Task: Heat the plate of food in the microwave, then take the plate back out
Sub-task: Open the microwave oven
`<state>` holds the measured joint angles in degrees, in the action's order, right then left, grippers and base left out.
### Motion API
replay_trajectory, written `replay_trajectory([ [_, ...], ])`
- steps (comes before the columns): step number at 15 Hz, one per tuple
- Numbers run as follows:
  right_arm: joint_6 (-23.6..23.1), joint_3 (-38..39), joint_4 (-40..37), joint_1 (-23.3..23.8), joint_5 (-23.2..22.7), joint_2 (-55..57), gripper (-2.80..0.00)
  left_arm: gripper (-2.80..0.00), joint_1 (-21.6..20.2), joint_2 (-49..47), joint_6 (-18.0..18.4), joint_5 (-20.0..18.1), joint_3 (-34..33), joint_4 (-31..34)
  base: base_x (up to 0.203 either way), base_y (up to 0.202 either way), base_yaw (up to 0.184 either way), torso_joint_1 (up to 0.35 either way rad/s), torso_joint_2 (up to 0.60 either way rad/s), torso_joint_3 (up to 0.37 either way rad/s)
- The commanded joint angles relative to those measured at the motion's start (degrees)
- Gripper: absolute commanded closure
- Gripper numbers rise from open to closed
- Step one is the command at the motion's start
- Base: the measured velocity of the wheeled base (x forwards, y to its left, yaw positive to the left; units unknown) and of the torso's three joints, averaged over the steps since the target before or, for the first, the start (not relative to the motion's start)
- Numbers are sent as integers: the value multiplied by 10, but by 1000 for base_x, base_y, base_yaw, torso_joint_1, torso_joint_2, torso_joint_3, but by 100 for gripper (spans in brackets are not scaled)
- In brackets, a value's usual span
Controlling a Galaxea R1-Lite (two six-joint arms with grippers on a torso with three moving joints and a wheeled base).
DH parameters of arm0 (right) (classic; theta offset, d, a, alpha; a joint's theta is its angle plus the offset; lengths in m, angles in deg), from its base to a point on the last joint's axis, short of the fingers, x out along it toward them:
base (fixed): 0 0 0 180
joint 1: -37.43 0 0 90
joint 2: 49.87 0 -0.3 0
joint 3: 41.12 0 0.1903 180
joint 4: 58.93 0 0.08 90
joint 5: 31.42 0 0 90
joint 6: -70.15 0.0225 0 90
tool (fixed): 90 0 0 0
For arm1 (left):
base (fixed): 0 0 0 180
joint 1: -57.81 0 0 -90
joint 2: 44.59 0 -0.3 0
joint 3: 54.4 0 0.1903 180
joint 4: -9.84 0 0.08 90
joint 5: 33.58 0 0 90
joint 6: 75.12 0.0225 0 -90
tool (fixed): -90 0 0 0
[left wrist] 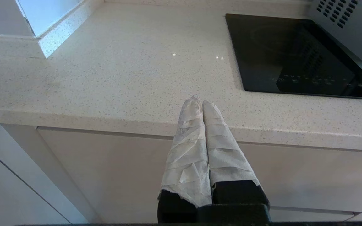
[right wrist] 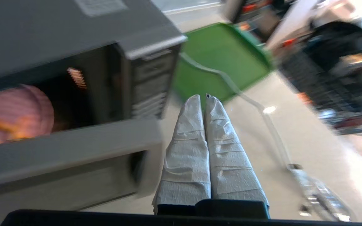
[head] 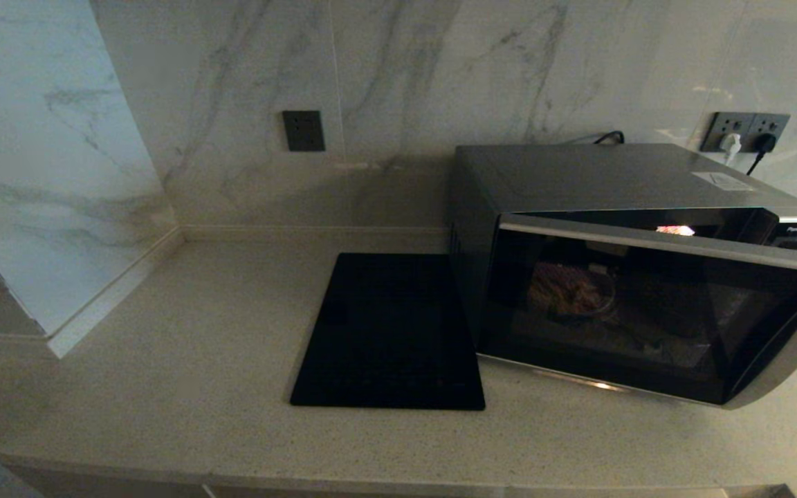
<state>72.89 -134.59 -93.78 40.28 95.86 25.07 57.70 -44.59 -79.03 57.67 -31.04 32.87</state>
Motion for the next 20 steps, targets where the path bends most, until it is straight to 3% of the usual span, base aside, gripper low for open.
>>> replay_trajectory([
  [1, 45, -86, -95, 10, -42, 14, 0, 0, 0, -1, 0, 1, 0, 0, 0, 0, 0, 0, 0, 0],
  [5, 219, -225, -328, 13, -186, 67, 0, 0, 0, 0, 0, 0, 0, 0, 0, 0, 0, 0, 0, 0],
  [7, 278, -247, -369, 13, -233, 93, 0, 0, 0, 0, 0, 0, 0, 0, 0, 0, 0, 0, 0, 0],
  [15, 313, -337, -371, 13, -245, 184, 0, 0, 0, 0, 0, 1, 0, 0, 0, 0, 0, 0, 0, 0],
  [20, 321, -384, -369, 15, -220, 249, 0, 0, -1, 0, 0, 0, 0, -1, 0, 0, 0, 0, 0, 0],
])
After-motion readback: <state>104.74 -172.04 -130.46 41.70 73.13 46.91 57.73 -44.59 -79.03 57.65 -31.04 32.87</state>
